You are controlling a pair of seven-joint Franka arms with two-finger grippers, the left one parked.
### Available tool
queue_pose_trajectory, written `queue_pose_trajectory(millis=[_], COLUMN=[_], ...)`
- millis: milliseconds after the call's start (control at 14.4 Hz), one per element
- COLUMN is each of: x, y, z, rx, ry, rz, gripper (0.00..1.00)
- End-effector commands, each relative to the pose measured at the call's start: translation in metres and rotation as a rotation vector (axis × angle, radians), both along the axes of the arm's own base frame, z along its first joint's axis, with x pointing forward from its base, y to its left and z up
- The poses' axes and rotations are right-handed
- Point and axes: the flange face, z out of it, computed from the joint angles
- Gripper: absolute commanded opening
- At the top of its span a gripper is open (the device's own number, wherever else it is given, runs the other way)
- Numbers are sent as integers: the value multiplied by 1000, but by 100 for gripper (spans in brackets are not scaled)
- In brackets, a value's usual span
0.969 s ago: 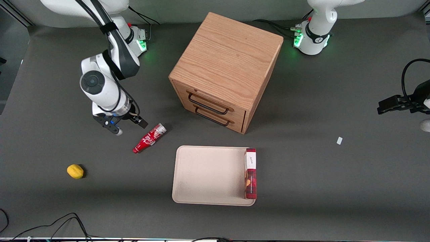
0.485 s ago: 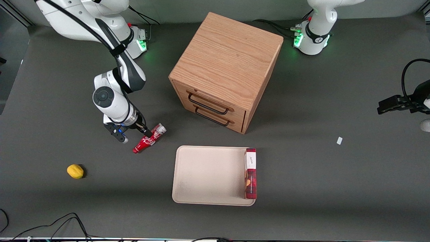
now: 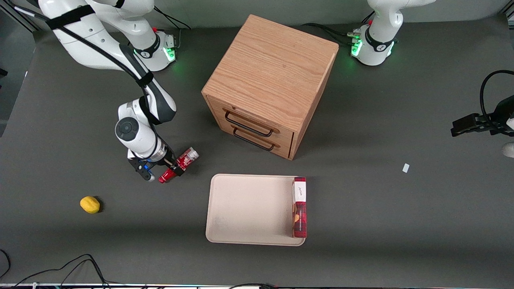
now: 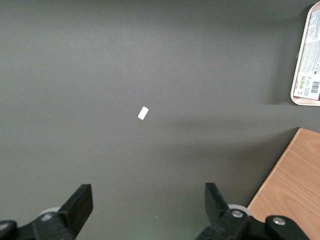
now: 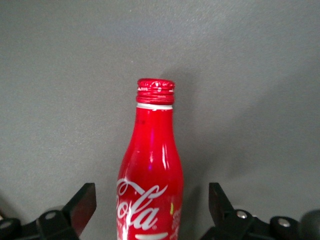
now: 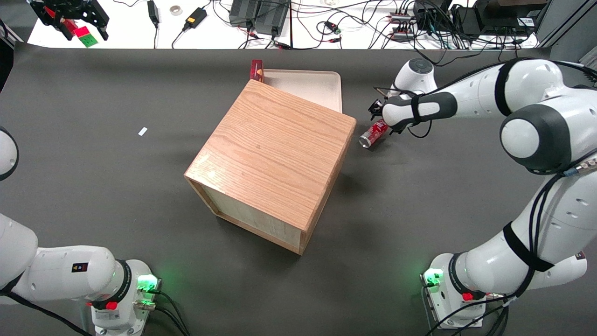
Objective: Place coke bottle on tray
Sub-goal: 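Lower the right gripper around the bottle's body and close it, then lift the bottle and carry it over the cream tray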
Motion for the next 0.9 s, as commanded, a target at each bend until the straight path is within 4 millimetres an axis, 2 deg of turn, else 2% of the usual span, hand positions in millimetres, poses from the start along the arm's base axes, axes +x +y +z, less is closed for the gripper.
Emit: queue_pose_trajectory(millis=[0,69,138,208,277,415,554,692,831], x=[6,5,5,5,6,7,8,11,20], y=[3,4,3,3,3,3,4,3,1], z=[-13,-14,-16,-17,-16,-15,-12,0,29], rx=[2,2,5,6,6,6,6,4,-11], ry=[-22,-21,-23,-26,-27,-31,-36,-54,-73], rz=[-13,-12,-14,-12,-14,-10,-3,16,76], gripper=[100,99,93,75,51,21,12,9,8])
